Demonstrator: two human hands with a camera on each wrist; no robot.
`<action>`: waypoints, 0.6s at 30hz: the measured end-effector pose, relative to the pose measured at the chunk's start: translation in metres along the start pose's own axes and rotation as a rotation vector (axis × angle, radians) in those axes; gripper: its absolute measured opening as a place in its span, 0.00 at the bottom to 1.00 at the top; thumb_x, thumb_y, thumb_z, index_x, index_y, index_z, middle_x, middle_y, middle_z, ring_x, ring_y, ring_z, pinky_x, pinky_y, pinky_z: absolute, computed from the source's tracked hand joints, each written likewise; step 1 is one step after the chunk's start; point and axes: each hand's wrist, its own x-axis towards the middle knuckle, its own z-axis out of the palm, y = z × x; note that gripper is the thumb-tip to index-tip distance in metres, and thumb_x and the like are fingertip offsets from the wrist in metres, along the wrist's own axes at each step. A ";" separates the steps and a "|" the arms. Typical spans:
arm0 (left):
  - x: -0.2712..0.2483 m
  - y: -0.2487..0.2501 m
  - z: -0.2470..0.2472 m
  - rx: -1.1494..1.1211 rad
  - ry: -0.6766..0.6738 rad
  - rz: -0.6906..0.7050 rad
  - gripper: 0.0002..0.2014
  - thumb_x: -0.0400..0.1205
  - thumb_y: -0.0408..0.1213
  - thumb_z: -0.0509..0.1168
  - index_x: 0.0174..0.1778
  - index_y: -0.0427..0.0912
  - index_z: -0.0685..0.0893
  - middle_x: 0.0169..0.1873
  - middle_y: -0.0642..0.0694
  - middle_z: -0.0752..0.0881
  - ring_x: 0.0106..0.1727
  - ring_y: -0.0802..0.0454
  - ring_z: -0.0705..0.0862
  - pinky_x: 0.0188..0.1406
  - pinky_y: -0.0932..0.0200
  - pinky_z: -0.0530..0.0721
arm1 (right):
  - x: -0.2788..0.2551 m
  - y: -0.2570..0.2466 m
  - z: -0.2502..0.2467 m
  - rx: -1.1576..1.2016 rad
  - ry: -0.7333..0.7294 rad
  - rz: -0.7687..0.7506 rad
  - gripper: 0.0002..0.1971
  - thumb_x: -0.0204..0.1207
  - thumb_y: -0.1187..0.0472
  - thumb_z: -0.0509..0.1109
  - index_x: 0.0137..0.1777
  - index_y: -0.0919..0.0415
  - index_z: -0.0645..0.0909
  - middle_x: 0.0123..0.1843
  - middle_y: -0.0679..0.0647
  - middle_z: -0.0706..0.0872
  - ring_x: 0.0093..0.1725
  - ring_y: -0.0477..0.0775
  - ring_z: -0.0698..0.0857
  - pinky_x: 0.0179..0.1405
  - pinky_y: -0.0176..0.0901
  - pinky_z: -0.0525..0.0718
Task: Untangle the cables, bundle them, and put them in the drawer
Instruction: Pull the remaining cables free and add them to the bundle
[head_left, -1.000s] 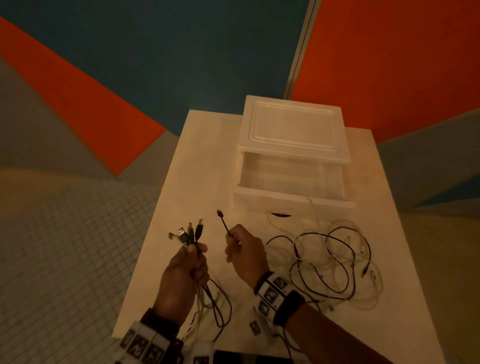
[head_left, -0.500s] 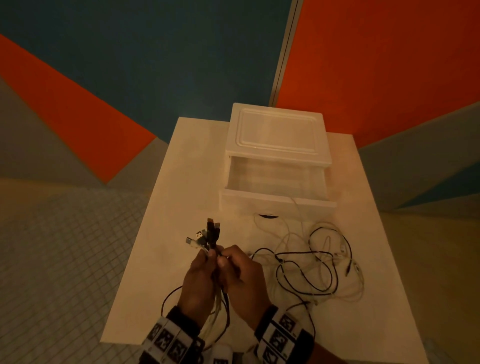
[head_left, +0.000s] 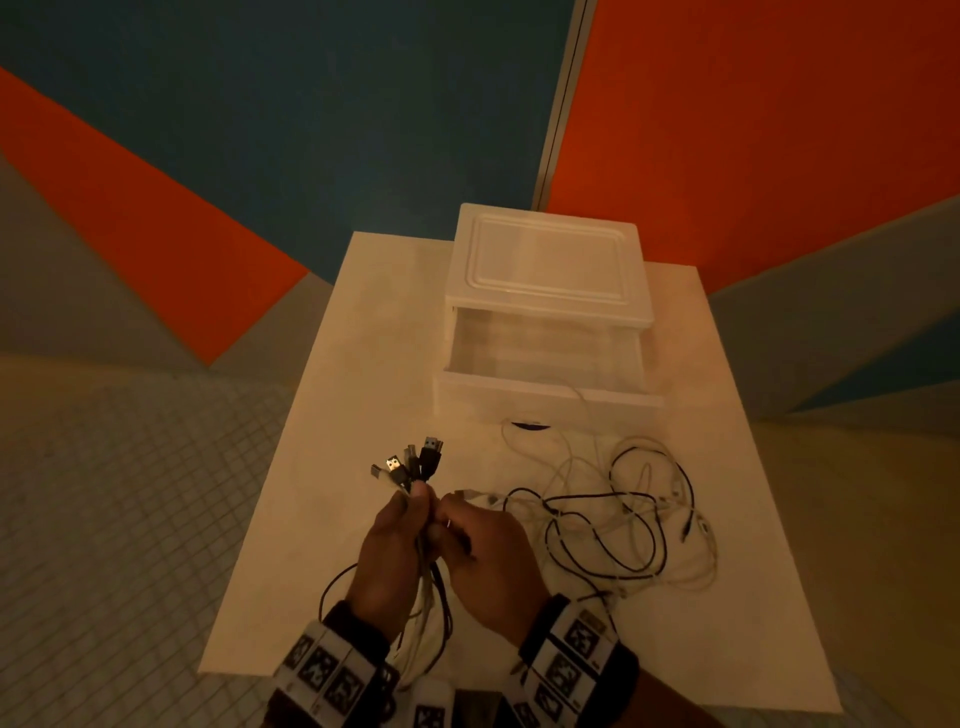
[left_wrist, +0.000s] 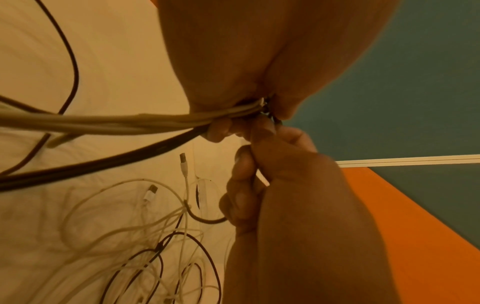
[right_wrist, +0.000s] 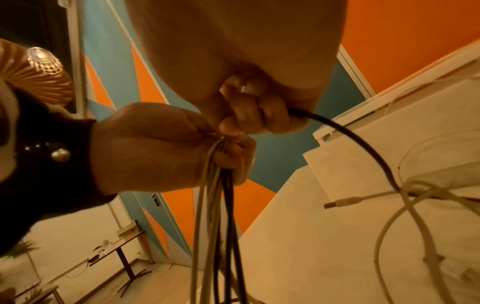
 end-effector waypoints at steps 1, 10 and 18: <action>0.000 0.001 0.000 0.029 -0.005 0.000 0.19 0.79 0.52 0.63 0.43 0.35 0.79 0.27 0.43 0.75 0.30 0.48 0.74 0.33 0.52 0.73 | -0.001 0.001 -0.001 -0.027 -0.006 -0.016 0.06 0.83 0.54 0.61 0.44 0.46 0.76 0.26 0.37 0.73 0.26 0.40 0.73 0.27 0.36 0.71; 0.007 0.014 -0.008 -0.281 -0.009 -0.042 0.14 0.88 0.37 0.54 0.36 0.42 0.70 0.26 0.48 0.67 0.27 0.49 0.69 0.43 0.47 0.78 | -0.027 0.037 -0.010 -0.107 -0.157 0.015 0.19 0.85 0.44 0.49 0.45 0.54 0.74 0.40 0.50 0.81 0.39 0.52 0.79 0.42 0.55 0.78; -0.003 0.030 -0.044 -0.277 -0.008 0.027 0.14 0.88 0.38 0.52 0.34 0.47 0.67 0.24 0.53 0.61 0.21 0.59 0.57 0.20 0.60 0.54 | -0.013 0.120 -0.051 -0.565 -0.227 0.133 0.16 0.71 0.76 0.57 0.50 0.56 0.76 0.50 0.54 0.82 0.52 0.58 0.80 0.61 0.57 0.76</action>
